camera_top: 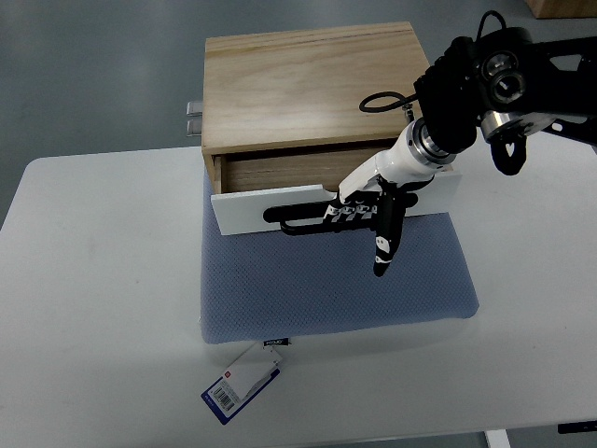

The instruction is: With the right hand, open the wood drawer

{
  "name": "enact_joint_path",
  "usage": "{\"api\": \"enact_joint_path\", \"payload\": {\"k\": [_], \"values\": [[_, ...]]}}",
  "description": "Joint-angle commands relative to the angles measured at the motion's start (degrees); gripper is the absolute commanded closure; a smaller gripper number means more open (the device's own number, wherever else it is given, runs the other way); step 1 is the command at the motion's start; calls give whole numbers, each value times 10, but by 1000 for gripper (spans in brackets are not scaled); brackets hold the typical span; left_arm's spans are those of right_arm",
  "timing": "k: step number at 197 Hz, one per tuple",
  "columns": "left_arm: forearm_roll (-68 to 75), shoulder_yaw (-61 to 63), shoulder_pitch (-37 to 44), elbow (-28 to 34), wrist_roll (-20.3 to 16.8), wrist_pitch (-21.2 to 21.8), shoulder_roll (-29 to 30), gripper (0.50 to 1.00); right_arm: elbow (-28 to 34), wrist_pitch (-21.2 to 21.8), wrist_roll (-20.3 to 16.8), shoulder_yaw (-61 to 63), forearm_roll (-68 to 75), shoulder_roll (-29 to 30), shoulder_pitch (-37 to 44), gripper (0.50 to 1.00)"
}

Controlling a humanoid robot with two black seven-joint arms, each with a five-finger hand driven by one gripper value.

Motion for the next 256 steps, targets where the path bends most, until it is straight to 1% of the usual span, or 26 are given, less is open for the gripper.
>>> {"api": "enact_joint_path", "payload": {"k": [1,34,35,54,77,80,106,163,176,204,205,214,223,224,238,247,249,253,255,256], "values": [[0,-1,0,0,0,0,0,500,14,11,0,1,8,-7,0,560],[0,-1,0,1,0,0,0,500,31,11,0,1,19,-19,1,560],[0,-1,0,2,0,0,0,500,39,11,0,2,25,-26,1,560],[0,-2,0,2,0,0,0,500,58,11,0,5,39,-39,2,560],[0,-2,0,2,0,0,0,500,70,11,0,17,50,-49,2,560],[0,-2,0,2,0,0,0,500,79,11,0,20,59,-59,2,560],[0,-2,0,2,0,0,0,500,101,11,0,34,79,-76,2,560],[0,-1,0,1,0,1,0,500,101,11,0,46,76,-101,4,558],[0,0,0,1,0,1,0,500,99,11,0,76,77,-120,15,558],[0,0,0,1,0,1,0,500,90,11,0,110,76,-136,29,558],[0,0,0,0,0,0,0,500,74,11,0,136,76,-148,30,558],[1,0,0,0,0,0,0,500,55,11,0,165,76,-156,29,558],[1,0,0,0,0,0,0,500,55,11,0,165,76,-156,29,558],[1,0,0,0,0,1,0,500,21,11,0,198,76,-163,24,558],[1,0,0,0,0,0,0,500,-34,11,0,232,70,-164,14,558],[1,0,0,0,0,1,0,500,-88,11,0,262,70,-161,0,556],[1,0,0,0,0,1,0,500,-88,11,0,262,70,-161,0,556],[1,0,0,0,0,1,0,500,-123,11,0,280,69,-161,-10,556],[1,0,0,0,0,1,0,500,-123,11,0,280,69,-161,-10,556],[1,0,0,0,0,0,0,500,-135,11,0,285,69,-160,-13,556]]}}
